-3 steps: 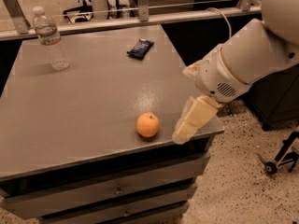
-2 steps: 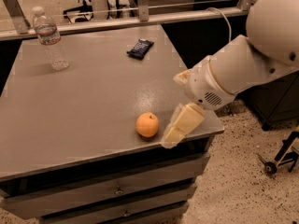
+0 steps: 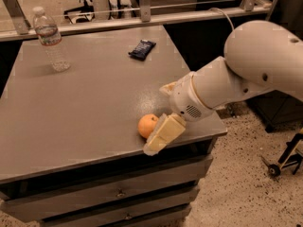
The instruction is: Move orange near water bottle
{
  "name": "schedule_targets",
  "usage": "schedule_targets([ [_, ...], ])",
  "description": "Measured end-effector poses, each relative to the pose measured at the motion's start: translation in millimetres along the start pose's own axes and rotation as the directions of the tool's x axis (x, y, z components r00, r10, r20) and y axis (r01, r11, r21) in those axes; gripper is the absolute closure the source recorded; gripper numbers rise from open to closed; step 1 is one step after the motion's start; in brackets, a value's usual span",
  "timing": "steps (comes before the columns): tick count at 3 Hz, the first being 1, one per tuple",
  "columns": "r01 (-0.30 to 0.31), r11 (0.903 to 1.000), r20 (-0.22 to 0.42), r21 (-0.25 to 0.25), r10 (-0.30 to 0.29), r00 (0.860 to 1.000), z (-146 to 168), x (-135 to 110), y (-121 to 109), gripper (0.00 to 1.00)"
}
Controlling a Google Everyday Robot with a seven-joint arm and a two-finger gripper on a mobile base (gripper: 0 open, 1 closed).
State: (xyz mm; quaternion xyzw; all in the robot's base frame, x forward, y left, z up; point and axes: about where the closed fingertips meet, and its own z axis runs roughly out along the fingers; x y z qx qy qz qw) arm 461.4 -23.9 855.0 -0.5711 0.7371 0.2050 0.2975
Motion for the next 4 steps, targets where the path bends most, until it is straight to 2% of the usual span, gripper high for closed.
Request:
schedule_targets([
  [1, -0.019, 0.9997, 0.015, -0.013, 0.019, 1.0, 14.2, 2.2, 5.6, 0.34],
  [2, -0.031, 0.9993, 0.02, -0.019, 0.031, 0.999, 21.0, 4.6, 9.3, 0.57],
  [3, -0.034, 0.9993, 0.039, 0.014, 0.033, 0.999, 6.1, -1.9, -1.5, 0.8],
  [4, -0.029, 0.9951, 0.062, 0.095, 0.023, 0.998, -31.9, -8.7, -28.4, 1.0],
])
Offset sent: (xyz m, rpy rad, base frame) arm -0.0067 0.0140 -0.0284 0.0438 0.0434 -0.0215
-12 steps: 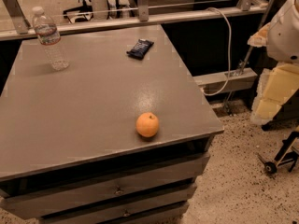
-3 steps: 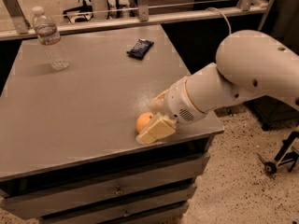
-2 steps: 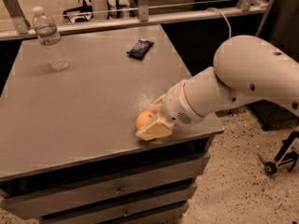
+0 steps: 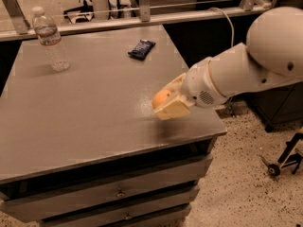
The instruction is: Move orange near water bottle
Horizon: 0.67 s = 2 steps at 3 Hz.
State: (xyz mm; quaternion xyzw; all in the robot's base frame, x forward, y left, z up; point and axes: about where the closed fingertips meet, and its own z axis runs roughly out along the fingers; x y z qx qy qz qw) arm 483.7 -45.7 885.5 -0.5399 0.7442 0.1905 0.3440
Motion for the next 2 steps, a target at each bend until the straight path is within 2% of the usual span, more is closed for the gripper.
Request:
schedule_targets([
  [1, 0.012, 0.9995, 0.02, 0.03, -0.013, 1.0, -11.9, -12.2, -10.0, 1.0],
  [2, 0.018, 0.9993, 0.033, 0.032, -0.019, 0.999, -6.6, -19.1, -14.0, 1.0],
])
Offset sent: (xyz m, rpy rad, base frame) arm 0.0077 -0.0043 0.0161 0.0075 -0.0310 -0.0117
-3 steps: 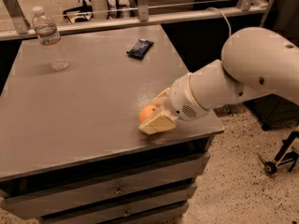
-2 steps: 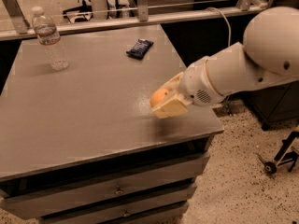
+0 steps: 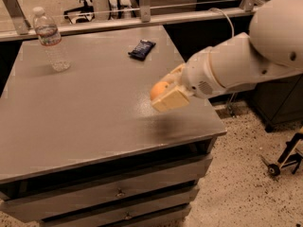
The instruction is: Move orange near water bottle
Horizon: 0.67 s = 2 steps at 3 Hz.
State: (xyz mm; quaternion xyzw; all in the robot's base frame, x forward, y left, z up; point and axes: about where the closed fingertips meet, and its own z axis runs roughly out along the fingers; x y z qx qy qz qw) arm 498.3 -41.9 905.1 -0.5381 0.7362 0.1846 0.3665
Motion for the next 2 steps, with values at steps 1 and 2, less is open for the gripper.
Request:
schedule_targets([
  [1, 0.031, 0.9994, 0.09, 0.016, -0.032, 0.995, 46.5, -45.6, -36.0, 1.0],
  [2, 0.062, 0.9981, 0.155, 0.004, -0.062, 0.986, 111.0, -99.0, -72.3, 1.0],
])
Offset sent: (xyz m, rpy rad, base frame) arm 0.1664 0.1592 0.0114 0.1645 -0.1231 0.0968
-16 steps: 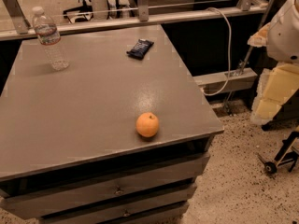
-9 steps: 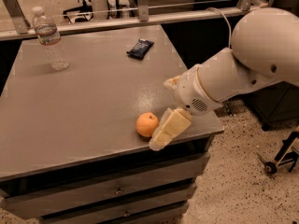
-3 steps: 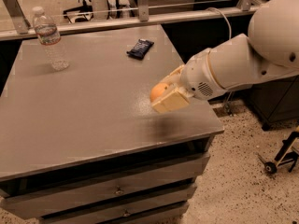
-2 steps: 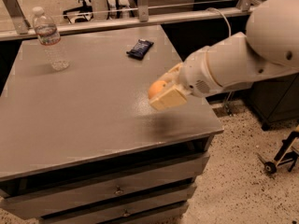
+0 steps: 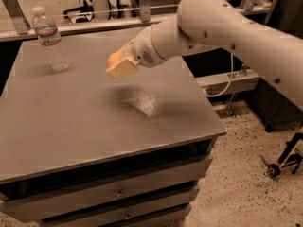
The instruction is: Move orange near water bottle
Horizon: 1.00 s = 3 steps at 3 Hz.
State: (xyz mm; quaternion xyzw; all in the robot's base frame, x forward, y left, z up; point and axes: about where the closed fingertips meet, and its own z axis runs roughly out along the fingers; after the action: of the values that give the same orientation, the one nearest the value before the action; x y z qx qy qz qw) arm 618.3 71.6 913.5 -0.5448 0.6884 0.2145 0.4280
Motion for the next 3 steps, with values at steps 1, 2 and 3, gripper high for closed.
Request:
schedule_targets([
  [1, -0.001, 0.9999, 0.031, -0.013, 0.001, 1.0, 49.6, -23.4, -16.9, 1.0],
  [2, -0.009, 0.9999, 0.037, -0.014, 0.009, 0.999, 93.8, -35.8, -29.1, 1.0],
  [3, -0.023, 0.9996, 0.041, -0.019, 0.023, 0.999, 127.4, -41.8, -36.5, 1.0],
])
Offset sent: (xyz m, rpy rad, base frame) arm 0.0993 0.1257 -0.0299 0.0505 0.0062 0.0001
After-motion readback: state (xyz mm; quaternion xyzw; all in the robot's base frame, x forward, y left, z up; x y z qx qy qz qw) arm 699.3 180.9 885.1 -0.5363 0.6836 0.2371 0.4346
